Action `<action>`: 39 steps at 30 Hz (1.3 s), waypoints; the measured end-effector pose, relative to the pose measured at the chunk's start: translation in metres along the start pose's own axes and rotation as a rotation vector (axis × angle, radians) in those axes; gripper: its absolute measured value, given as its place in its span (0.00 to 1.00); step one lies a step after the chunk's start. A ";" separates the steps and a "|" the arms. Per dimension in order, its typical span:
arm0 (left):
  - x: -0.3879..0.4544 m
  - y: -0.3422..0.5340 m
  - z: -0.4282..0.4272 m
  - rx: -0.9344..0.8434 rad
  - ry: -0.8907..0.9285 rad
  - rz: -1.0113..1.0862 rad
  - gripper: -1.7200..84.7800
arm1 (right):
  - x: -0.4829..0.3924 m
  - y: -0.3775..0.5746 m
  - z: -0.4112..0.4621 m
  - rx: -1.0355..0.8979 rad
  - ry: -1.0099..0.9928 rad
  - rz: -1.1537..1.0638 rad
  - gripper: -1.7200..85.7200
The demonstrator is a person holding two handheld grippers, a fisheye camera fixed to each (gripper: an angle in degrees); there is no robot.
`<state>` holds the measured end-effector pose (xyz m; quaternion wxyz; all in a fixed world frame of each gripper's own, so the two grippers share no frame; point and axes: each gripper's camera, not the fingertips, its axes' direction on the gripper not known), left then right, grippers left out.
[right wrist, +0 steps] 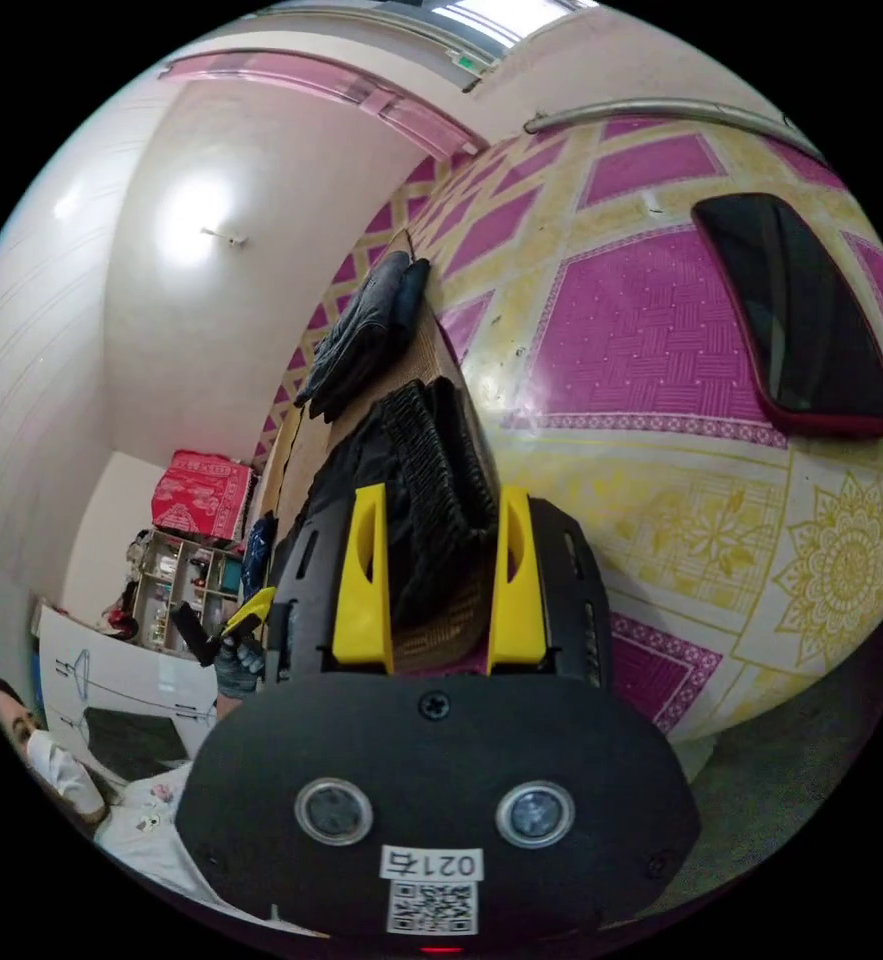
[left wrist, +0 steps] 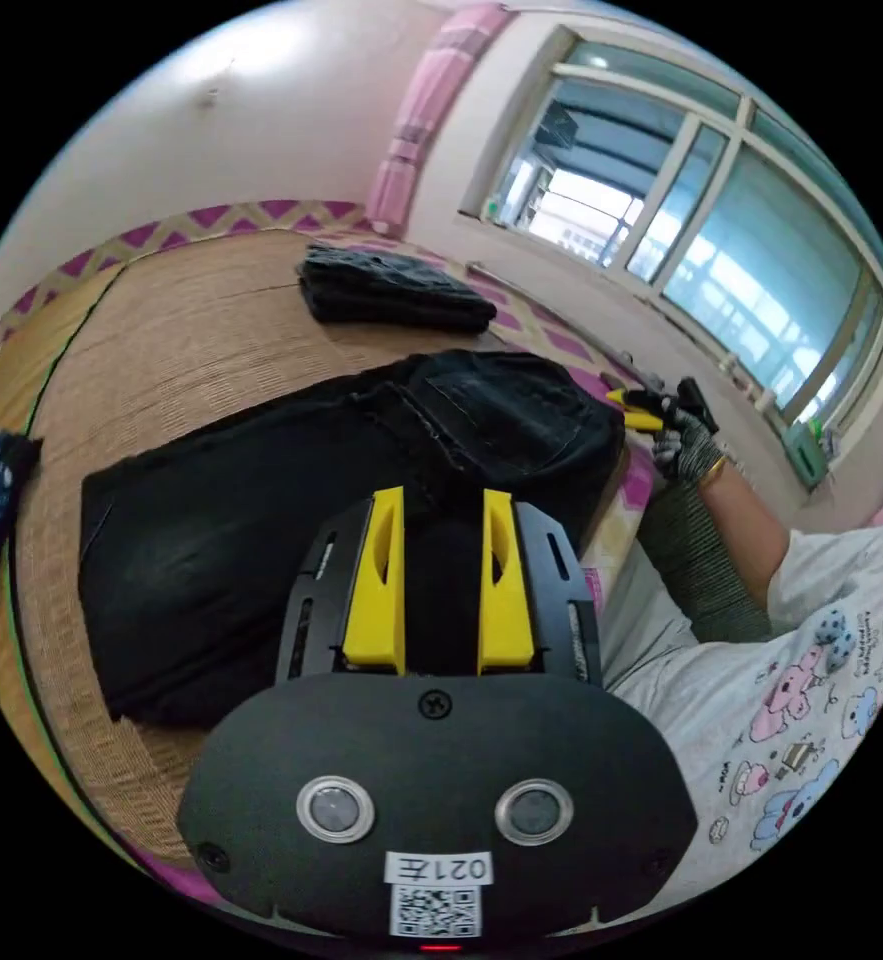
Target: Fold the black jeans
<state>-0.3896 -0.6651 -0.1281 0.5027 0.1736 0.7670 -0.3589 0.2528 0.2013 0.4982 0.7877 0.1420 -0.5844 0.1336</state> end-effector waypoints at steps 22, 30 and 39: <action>-0.146 0.023 -0.180 0.425 0.007 -0.311 0.01 | 0.020 -0.008 -0.075 0.038 -0.147 0.102 0.14; -0.296 0.125 -0.353 0.590 -0.185 -0.578 0.01 | -0.003 -0.079 -0.067 0.043 -0.188 0.069 0.08; -0.436 0.227 -0.412 0.514 -0.262 -0.835 0.01 | -0.034 -0.194 -0.115 0.056 -0.015 0.000 0.08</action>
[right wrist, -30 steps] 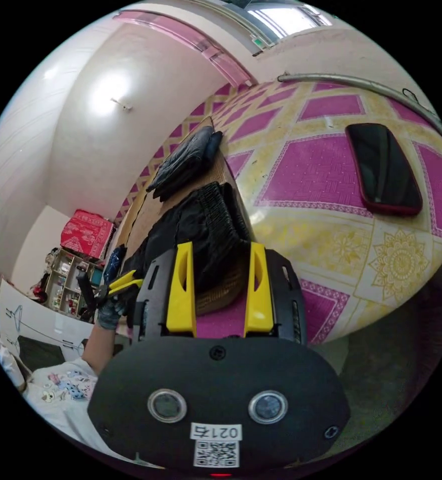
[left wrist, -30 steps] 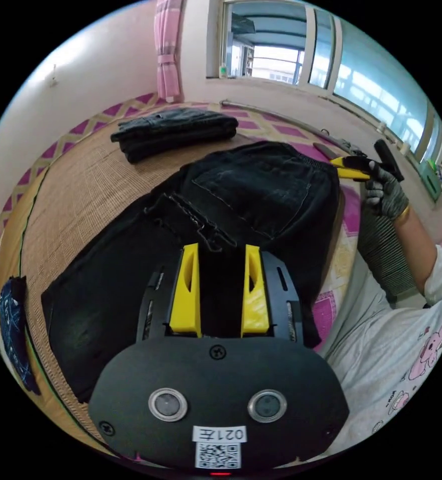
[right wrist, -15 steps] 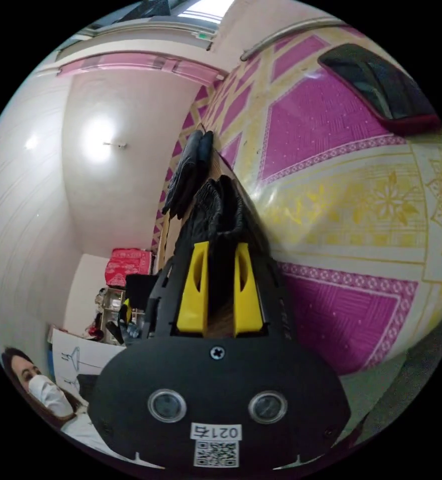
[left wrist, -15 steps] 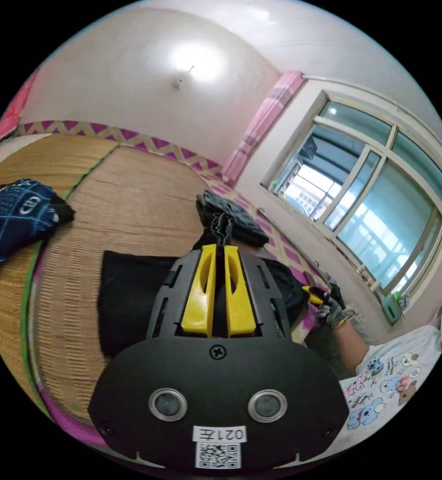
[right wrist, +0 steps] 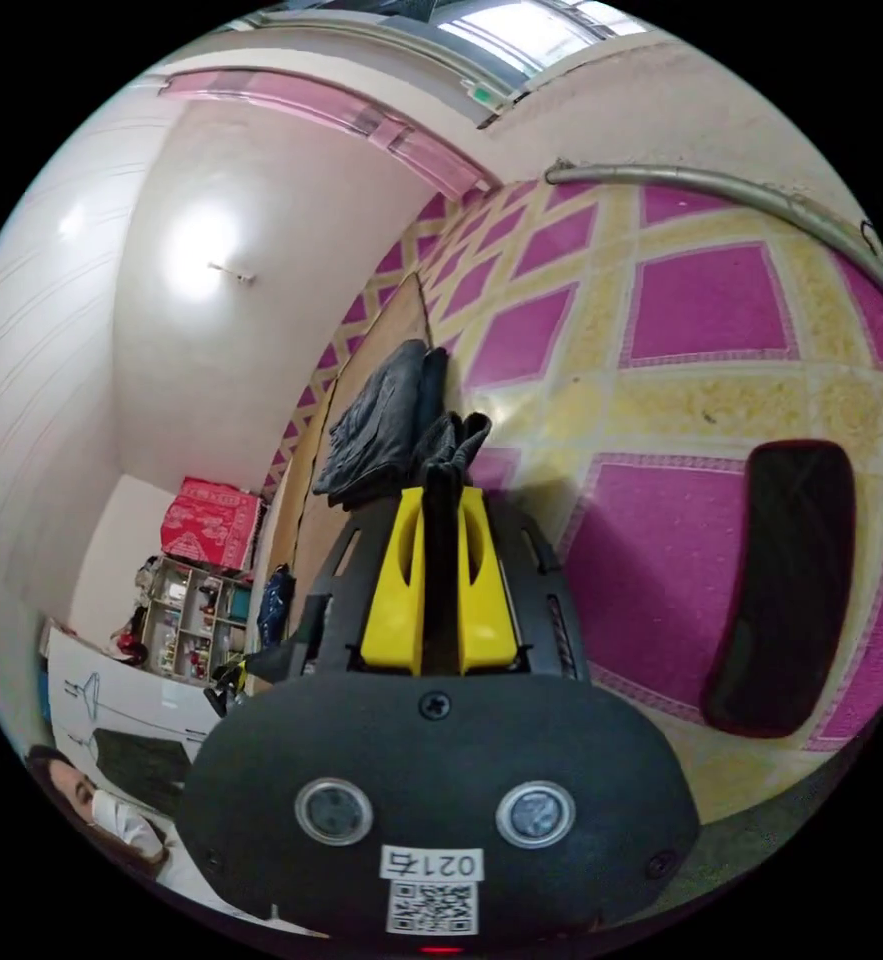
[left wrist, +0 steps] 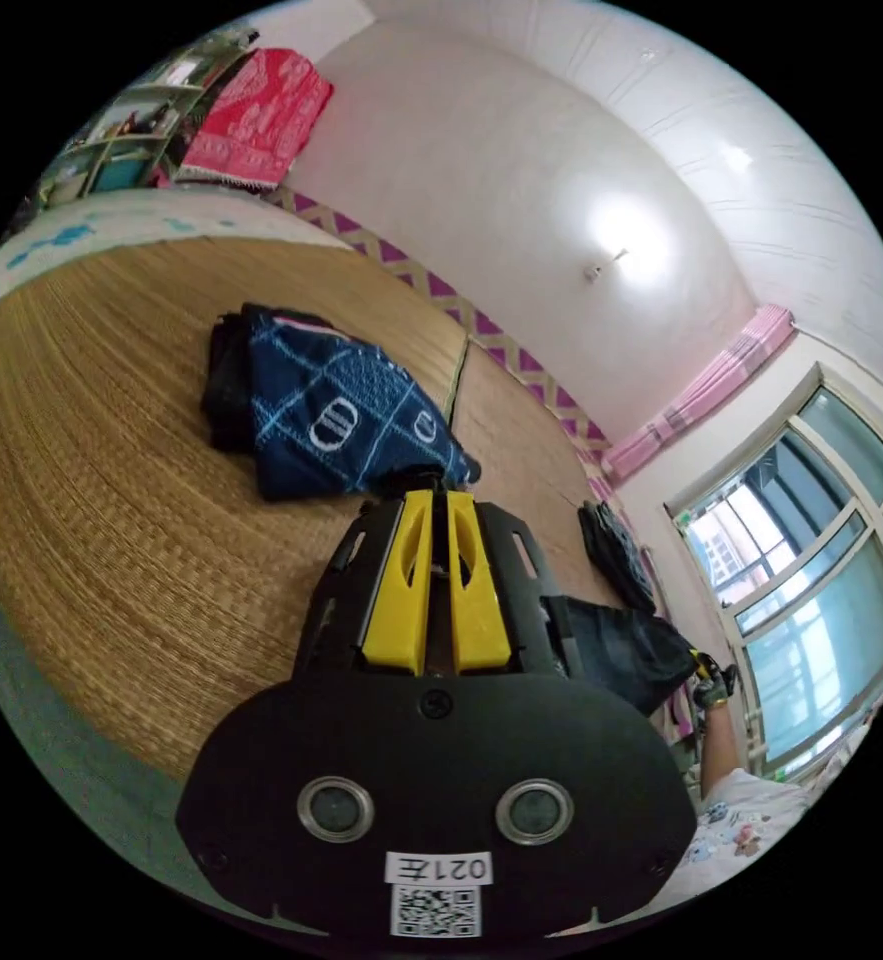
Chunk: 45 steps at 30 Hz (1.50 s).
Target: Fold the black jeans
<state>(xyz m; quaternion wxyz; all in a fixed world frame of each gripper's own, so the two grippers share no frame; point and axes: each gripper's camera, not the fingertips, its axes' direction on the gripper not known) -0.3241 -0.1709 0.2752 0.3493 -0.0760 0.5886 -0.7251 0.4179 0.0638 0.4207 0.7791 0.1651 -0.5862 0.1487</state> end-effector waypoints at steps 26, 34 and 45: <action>0.023 0.001 -0.002 -0.147 -0.014 0.272 0.03 | -0.204 0.059 0.167 -0.322 0.426 -1.064 0.14; 0.174 0.049 0.118 -0.430 -0.132 0.881 0.15 | -0.236 0.041 0.277 -0.680 0.528 -1.257 0.13; 0.197 0.087 0.133 -0.571 -0.130 1.059 0.03 | -0.257 0.077 0.239 -0.623 0.413 -1.344 0.02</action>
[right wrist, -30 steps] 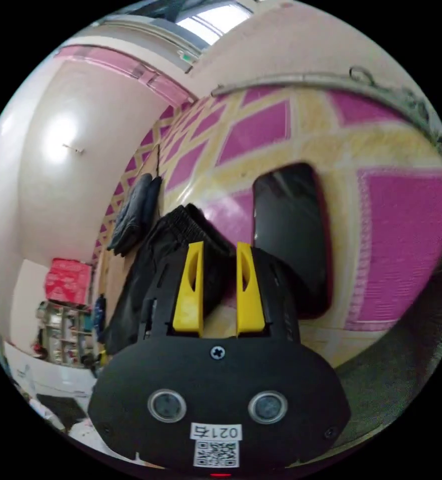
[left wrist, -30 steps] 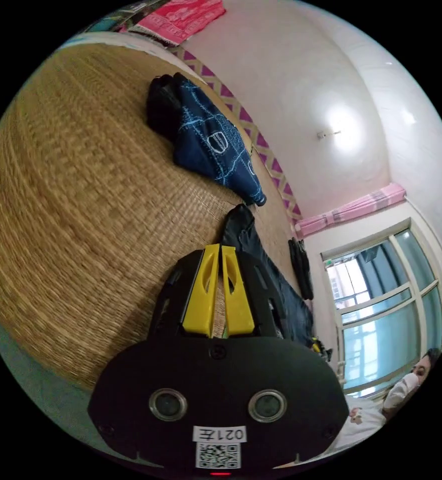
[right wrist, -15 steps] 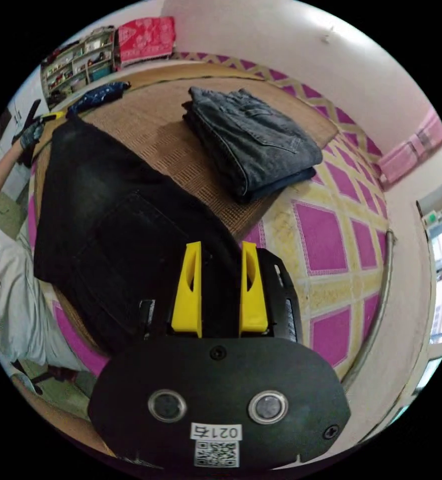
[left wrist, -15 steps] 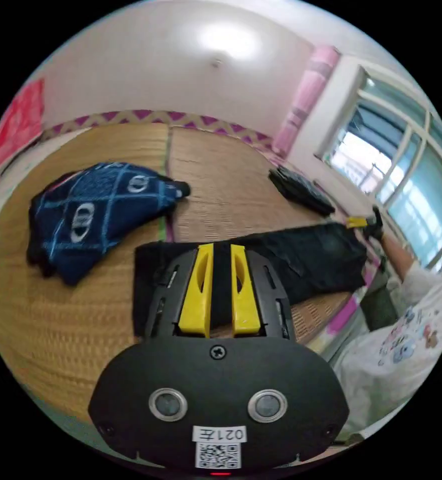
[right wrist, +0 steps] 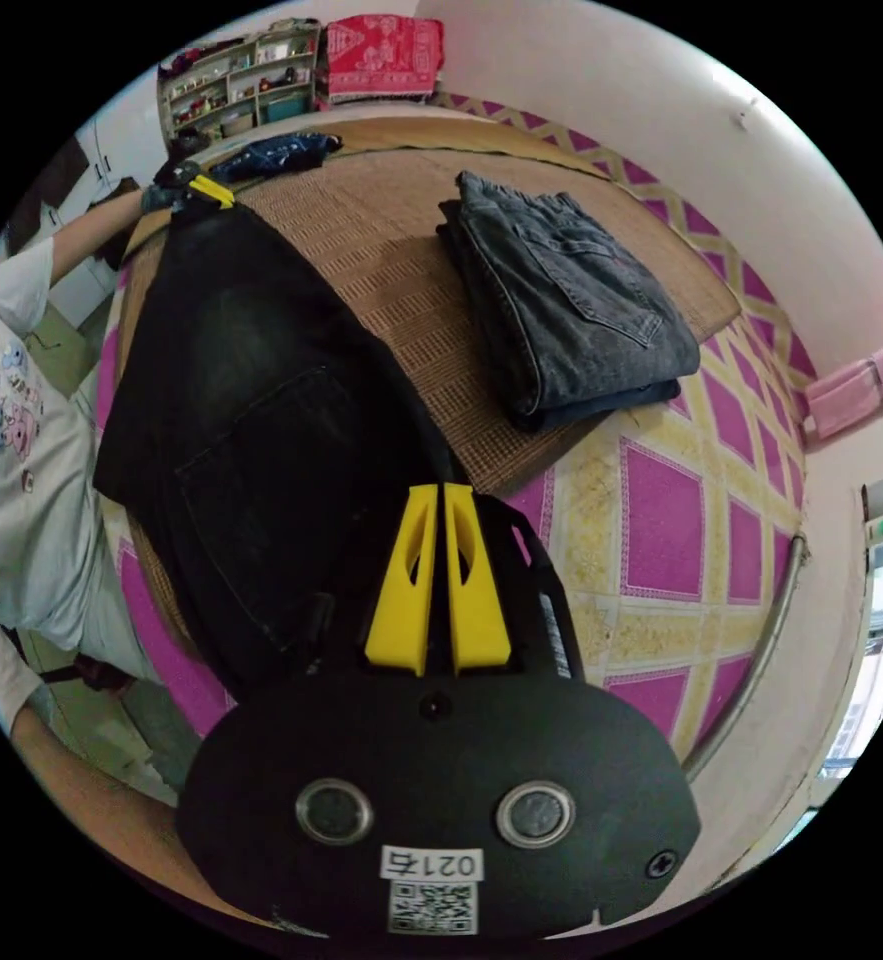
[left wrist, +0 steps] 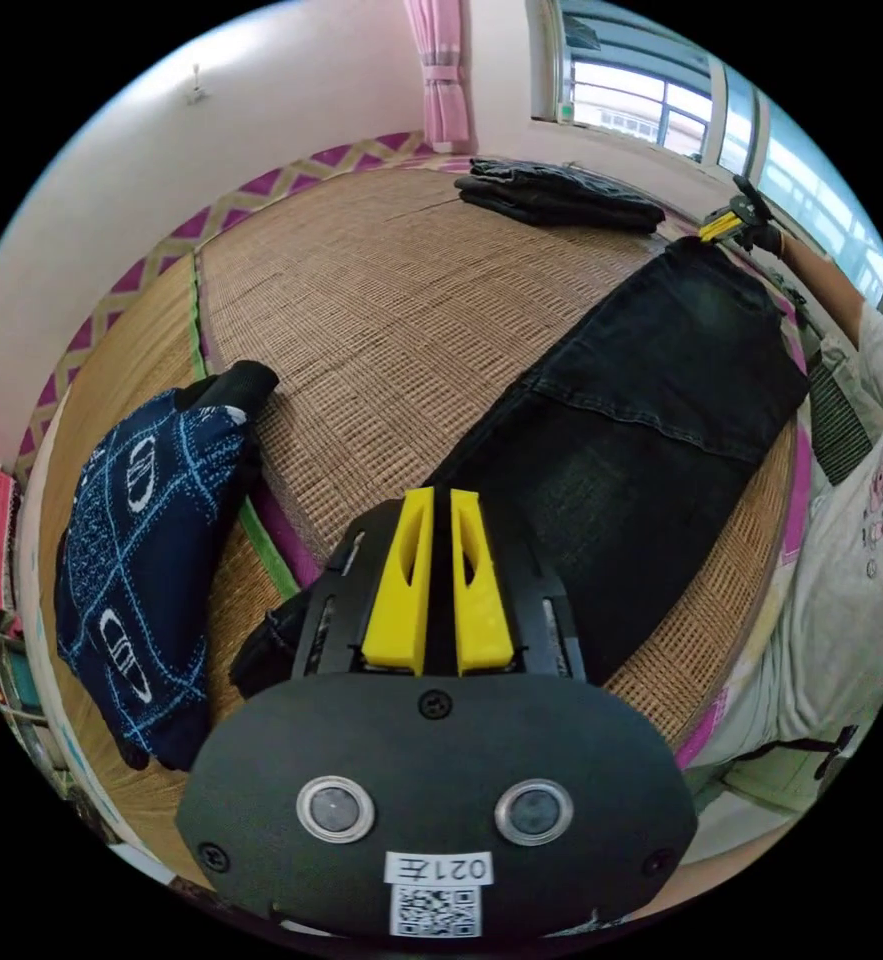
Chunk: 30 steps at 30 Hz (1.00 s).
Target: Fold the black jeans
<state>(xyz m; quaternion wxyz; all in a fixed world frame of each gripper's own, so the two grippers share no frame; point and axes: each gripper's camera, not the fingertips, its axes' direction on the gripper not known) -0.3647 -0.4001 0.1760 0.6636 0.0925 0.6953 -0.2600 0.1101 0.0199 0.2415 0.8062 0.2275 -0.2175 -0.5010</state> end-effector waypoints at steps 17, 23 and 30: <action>0.139 0.192 -0.247 0.460 0.097 0.009 0.01 | -0.181 0.233 -0.173 0.430 -0.152 0.024 0.01; 0.174 0.263 -0.220 0.389 0.181 -0.138 0.01 | -0.223 0.303 -0.115 0.354 -0.302 0.152 0.01; 0.147 0.313 -0.202 0.437 0.322 -0.342 0.01 | -0.226 0.330 -0.072 0.355 -0.341 0.277 0.01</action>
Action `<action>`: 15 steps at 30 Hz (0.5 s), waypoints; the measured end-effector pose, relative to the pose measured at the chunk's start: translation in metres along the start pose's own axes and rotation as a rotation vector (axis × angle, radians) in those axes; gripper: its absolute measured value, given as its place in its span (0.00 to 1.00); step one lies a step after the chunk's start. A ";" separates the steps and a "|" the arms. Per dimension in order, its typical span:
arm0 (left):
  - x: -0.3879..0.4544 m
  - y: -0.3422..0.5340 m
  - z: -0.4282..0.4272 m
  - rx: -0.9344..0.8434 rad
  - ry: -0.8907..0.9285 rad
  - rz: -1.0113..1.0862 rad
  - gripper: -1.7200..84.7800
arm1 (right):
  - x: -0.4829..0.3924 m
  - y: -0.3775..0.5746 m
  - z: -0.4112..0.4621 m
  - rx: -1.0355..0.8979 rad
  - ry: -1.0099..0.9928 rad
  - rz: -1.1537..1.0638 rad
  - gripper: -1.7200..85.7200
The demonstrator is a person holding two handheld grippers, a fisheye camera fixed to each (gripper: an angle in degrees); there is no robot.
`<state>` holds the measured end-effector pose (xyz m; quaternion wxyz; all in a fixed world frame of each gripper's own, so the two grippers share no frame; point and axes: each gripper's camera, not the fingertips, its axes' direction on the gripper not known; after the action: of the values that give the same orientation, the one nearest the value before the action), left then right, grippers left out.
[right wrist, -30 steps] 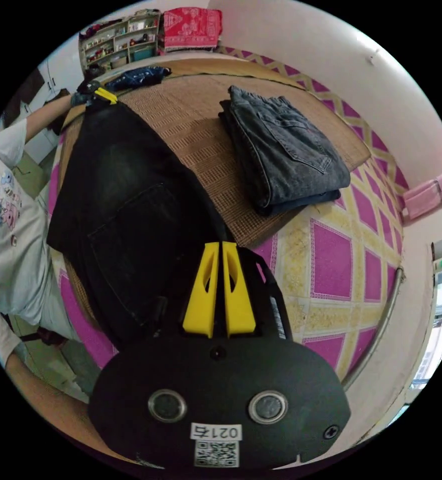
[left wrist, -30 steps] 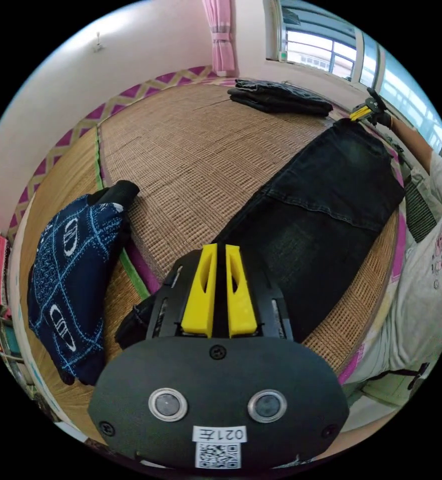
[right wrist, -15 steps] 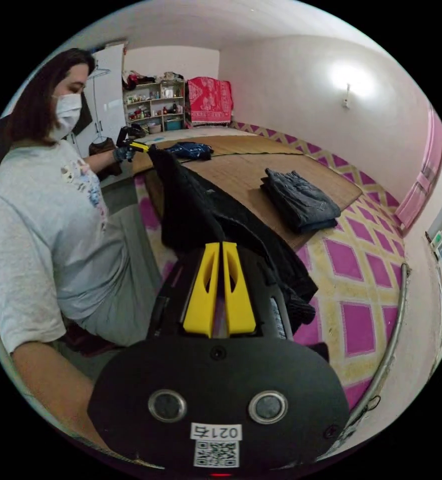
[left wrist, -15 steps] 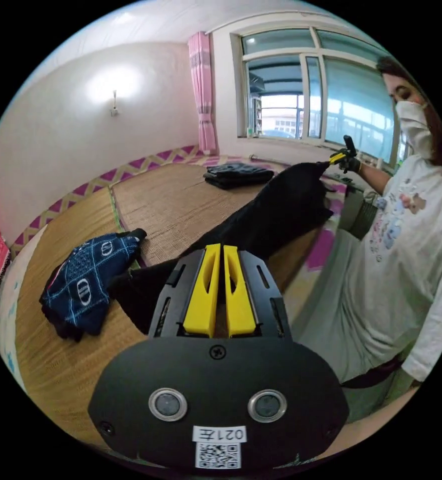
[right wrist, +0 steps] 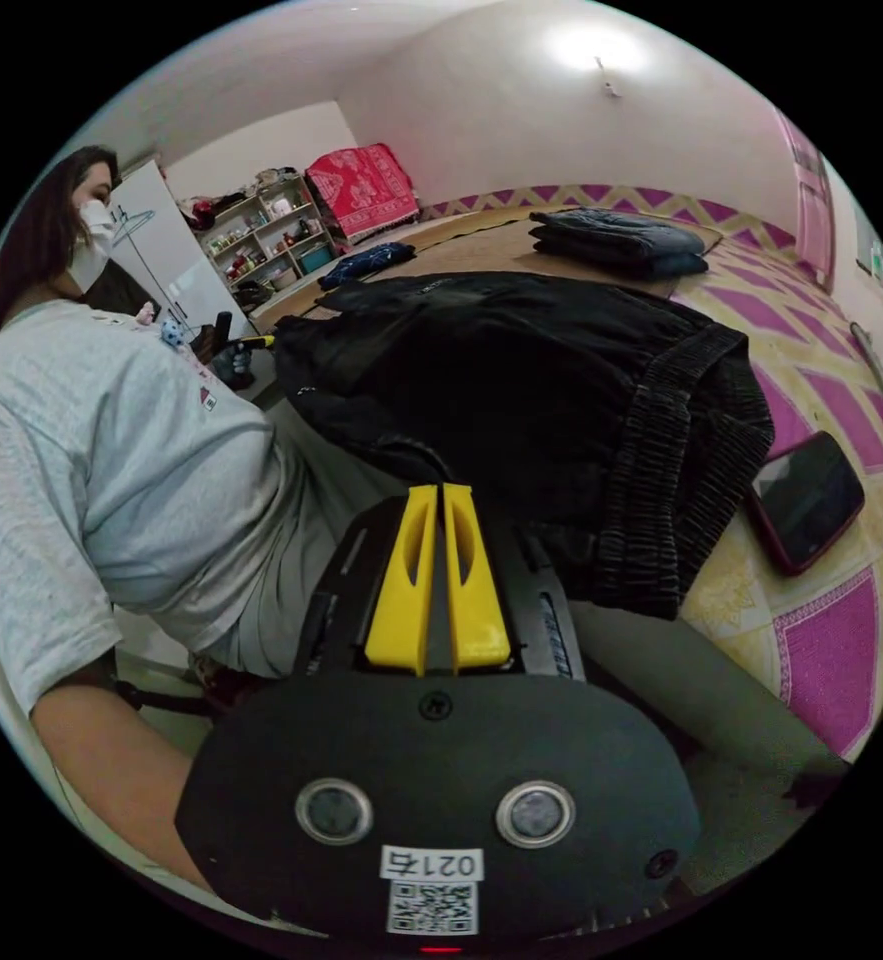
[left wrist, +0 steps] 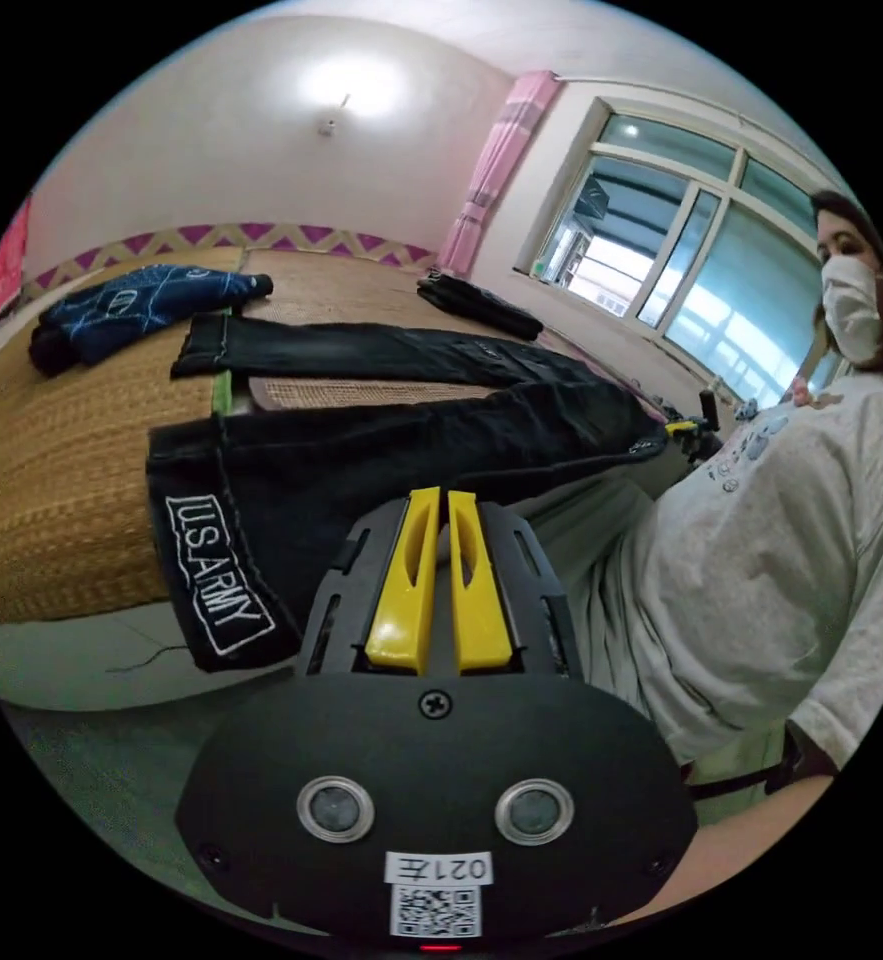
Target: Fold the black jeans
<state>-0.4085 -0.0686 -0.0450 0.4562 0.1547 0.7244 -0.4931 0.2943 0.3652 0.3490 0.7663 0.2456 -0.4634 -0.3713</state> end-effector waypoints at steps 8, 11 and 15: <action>-0.062 0.011 -0.076 0.229 -0.399 -0.285 0.07 | 0.004 0.001 0.002 -0.027 0.034 0.015 0.01; -0.051 -0.001 -0.074 0.185 -0.554 -0.222 0.16 | 0.006 0.001 0.003 -0.048 0.046 0.025 0.01; -0.041 -0.004 -0.067 0.125 -0.644 -0.128 0.16 | 0.010 0.003 0.000 -0.038 0.044 0.038 0.01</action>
<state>-0.4235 -0.0043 -0.0030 0.6194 -0.0275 0.5197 -0.5878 0.2984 0.3593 0.3561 0.7876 0.2302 -0.4439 -0.3601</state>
